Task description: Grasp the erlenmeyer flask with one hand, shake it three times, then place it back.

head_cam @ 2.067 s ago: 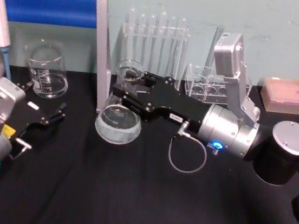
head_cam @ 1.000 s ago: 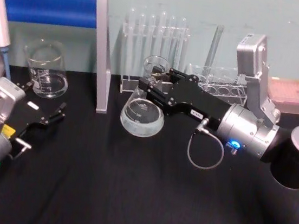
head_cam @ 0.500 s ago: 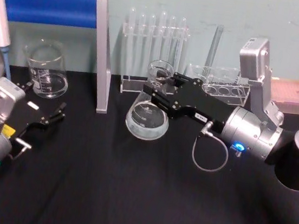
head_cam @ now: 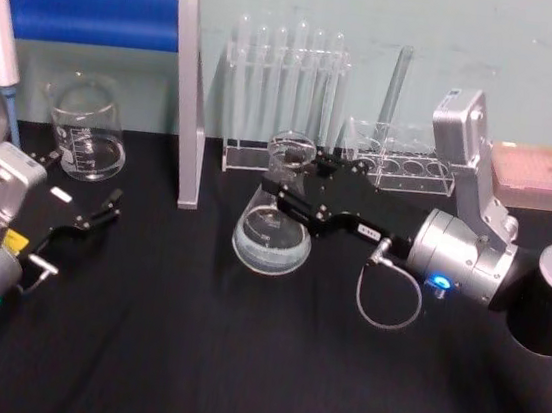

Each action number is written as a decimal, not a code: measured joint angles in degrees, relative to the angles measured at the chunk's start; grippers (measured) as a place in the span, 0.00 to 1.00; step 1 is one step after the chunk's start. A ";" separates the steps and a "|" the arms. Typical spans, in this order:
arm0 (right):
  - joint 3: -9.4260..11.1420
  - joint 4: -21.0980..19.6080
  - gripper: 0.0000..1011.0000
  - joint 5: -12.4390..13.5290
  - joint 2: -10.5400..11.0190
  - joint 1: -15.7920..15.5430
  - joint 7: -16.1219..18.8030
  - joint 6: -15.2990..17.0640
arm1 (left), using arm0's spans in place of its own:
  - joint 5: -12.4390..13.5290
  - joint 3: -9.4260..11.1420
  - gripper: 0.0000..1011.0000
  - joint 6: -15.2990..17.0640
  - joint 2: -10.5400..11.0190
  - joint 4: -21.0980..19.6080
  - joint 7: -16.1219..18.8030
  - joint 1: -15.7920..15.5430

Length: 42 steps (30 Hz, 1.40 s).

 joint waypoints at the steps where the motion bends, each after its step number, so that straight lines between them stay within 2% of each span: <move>1: -0.12 0.34 0.44 -0.07 0.03 0.01 0.31 -0.23 | 0.01 0.00 0.99 0.00 0.00 0.00 0.00 0.00; 42: -2.54 8.95 0.44 -2.12 -1.04 0.75 5.57 -3.91 | 0.00 0.00 0.99 0.00 0.00 0.00 0.00 0.00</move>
